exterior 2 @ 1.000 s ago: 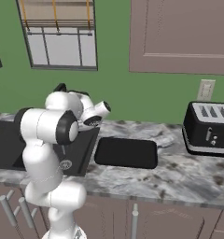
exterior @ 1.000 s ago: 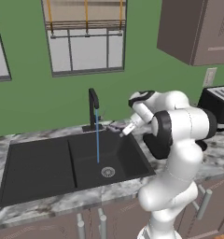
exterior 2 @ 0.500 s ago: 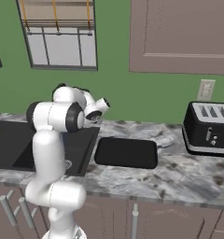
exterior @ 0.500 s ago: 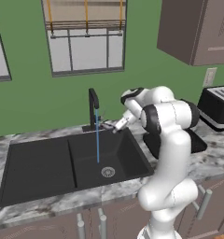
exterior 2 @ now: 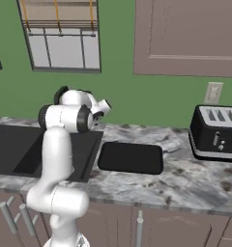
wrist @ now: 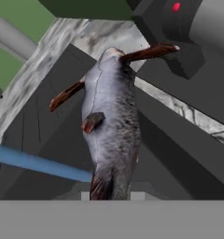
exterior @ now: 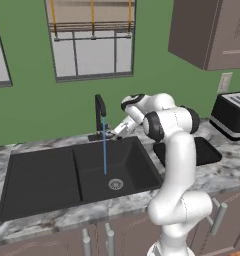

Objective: Take the fish out of the fridge, briefly rinse it in the sink, and place it on the tray next to the sink.

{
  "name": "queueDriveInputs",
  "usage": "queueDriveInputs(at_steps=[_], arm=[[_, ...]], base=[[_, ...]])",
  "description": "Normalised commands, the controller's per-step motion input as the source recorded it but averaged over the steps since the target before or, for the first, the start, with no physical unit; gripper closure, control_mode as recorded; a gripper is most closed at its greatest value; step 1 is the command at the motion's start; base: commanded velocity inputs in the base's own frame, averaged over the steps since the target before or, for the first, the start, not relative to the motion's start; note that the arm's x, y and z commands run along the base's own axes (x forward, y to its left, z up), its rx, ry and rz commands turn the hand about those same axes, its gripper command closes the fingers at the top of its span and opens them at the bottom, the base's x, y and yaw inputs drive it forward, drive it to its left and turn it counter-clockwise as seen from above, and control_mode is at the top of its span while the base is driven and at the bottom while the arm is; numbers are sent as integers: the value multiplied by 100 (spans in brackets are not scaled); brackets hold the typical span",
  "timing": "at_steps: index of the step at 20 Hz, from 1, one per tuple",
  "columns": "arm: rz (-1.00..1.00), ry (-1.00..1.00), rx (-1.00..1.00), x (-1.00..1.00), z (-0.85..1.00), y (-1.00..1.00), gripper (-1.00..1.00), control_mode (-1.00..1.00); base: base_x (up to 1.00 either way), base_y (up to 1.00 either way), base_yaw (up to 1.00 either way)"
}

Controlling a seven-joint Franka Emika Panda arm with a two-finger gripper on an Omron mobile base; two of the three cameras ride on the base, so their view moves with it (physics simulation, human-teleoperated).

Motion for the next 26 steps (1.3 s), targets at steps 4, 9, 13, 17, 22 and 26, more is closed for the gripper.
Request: queueDriveInputs(at_steps=[4, 9, 13, 17, 22, 26], arm=[[0, 6, 0, 24, -21, 15, 100, -100], [1, 12, 0, -8, -4, 12, 100, -100], [7, 10, 0, -38, -1, 11, 100, -100], [8, 3, 0, -70, 0, 20, 100, -100], [5, 0, 0, -50, 0, 12, 100, -100], [0, 0, 0, 1, 0, 1, 100, -100]], base=[[0, 0, 0], [0, 0, 0], [0, 0, 0], [0, 0, 0], [0, 0, 0], [0, 0, 0]])
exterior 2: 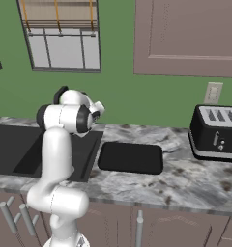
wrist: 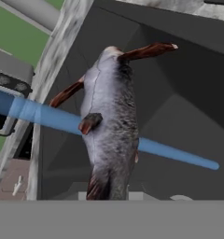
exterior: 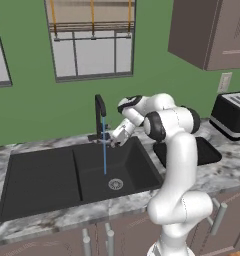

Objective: Take the fish out of the fridge, briefly rinse it in the sink, and place it on the tray next to the sink.

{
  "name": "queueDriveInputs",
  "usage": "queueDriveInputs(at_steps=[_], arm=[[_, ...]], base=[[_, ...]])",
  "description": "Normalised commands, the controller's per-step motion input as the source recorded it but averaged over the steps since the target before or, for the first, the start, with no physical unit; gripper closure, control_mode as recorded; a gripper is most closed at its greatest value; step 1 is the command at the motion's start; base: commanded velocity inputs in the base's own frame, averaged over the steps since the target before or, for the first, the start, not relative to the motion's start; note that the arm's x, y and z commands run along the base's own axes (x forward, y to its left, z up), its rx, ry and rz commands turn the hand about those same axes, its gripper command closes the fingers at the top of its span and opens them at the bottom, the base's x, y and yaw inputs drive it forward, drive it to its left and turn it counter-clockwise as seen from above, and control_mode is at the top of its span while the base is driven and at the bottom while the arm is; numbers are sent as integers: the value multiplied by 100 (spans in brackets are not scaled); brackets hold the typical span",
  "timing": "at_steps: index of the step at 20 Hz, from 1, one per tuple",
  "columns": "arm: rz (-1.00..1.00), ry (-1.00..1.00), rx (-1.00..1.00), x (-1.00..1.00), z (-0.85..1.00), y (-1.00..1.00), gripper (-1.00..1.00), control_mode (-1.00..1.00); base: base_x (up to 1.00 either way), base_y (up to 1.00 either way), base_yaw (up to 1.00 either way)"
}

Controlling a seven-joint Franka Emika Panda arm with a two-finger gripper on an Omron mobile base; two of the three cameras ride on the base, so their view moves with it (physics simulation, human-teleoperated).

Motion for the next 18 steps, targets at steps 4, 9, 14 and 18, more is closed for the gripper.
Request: queueDriveInputs(at_steps=[4, 9, 14, 18], arm=[[0, -6, 0, -7, 14, 0, 100, -100], [0, 0, 1, -76, 17, 0, 100, -100], [0, -1, 0, -21, 12, 0, 100, -100], [-5, -13, -9, 61, 4, 0, 100, -100]], base=[[0, 0, 0], [0, 0, 0], [0, 0, 0], [0, 0, 0]])
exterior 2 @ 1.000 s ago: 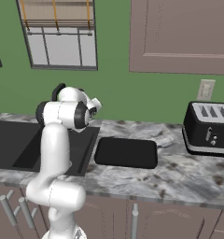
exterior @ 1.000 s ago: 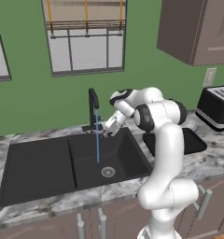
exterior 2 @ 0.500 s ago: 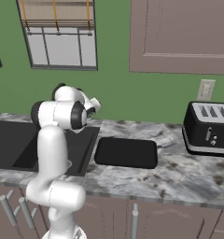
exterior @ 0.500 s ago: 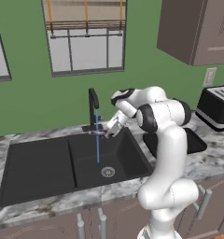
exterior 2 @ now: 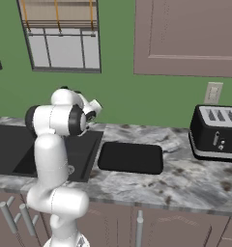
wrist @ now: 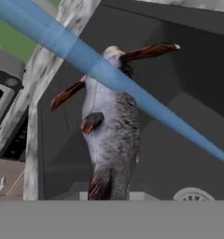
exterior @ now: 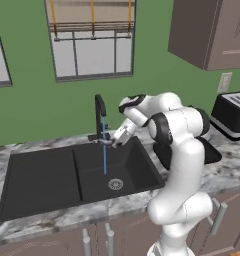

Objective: Take the fish out of the fridge, briefly rinse it in the sink, and place it on the tray next to the sink.

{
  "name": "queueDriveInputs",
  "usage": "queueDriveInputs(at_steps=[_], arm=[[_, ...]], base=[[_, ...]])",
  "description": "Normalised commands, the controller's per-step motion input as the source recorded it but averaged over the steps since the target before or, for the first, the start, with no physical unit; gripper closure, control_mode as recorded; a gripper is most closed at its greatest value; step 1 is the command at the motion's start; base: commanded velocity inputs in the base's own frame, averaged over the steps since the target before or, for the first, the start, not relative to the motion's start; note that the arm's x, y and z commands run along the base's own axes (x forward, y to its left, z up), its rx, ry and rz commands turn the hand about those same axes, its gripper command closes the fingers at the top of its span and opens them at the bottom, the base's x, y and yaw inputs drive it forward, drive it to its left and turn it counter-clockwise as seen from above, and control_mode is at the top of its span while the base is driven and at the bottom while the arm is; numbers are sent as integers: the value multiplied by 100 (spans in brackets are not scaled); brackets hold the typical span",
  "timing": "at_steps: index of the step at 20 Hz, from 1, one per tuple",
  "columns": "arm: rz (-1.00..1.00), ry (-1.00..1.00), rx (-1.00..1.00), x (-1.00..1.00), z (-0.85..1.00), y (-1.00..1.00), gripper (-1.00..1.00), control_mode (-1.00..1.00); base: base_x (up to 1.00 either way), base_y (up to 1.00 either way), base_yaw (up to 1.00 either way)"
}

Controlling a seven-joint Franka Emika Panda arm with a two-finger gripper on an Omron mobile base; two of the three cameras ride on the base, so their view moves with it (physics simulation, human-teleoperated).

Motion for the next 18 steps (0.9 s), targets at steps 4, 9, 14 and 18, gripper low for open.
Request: queueDriveInputs(at_steps=[4, 9, 14, 18], arm=[[-9, -18, -14, 58, 1, 0, 100, -100], [-6, -16, -7, 7, 29, 0, 100, -100], [-1, -3, -1, -26, 50, 0, 100, -100], [-4, 0, 0, -90, 69, -2, 100, -100]], base=[[0, 0, 0], [0, 0, 0], [0, 0, 0], [0, 0, 0]])
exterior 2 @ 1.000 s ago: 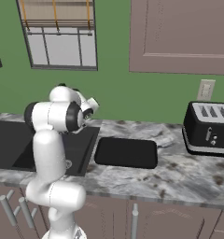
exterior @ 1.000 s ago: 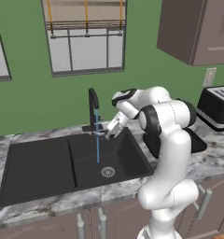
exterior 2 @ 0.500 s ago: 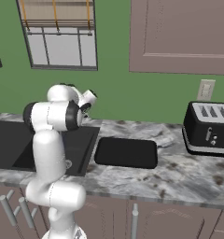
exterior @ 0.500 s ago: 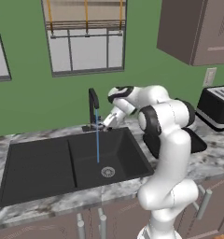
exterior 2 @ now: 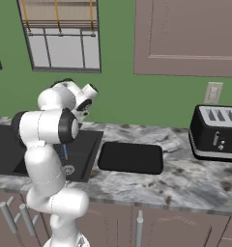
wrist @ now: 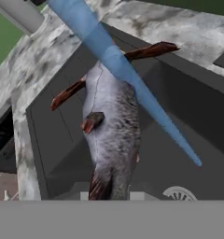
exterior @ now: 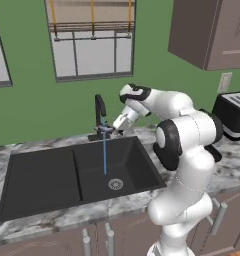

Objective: Take the fish out of the fridge, briefly rinse it in the sink, and place it on the tray next to the sink.

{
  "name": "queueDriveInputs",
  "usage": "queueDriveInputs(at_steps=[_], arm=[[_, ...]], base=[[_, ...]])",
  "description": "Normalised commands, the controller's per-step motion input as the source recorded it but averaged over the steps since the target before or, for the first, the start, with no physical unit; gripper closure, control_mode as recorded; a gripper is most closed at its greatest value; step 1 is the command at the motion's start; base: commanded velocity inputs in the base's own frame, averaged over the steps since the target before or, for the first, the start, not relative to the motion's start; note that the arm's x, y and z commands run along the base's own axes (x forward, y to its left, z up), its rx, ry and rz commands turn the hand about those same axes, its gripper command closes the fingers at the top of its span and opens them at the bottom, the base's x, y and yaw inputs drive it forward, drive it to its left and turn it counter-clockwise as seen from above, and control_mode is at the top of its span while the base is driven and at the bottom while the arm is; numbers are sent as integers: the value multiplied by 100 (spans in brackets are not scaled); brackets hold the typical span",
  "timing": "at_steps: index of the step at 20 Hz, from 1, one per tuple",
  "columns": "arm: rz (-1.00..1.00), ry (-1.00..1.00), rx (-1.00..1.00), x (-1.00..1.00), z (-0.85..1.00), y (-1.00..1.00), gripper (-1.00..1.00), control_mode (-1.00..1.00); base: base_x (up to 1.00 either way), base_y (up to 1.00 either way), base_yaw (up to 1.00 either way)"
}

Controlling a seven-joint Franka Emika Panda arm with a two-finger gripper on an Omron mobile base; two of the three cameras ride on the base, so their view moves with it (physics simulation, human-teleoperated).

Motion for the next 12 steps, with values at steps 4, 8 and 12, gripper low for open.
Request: queueDriveInputs(at_steps=[4, 8, 12], arm=[[-19, 3, 1, -100, 19, -38, 100, -100], [-24, 1, 0, -100, 13, -72, 100, -100], [-31, 2, -7, -100, 50, -76, 100, -100]], base=[[0, 0, 0], [0, 0, 0], [0, 0, 0]])
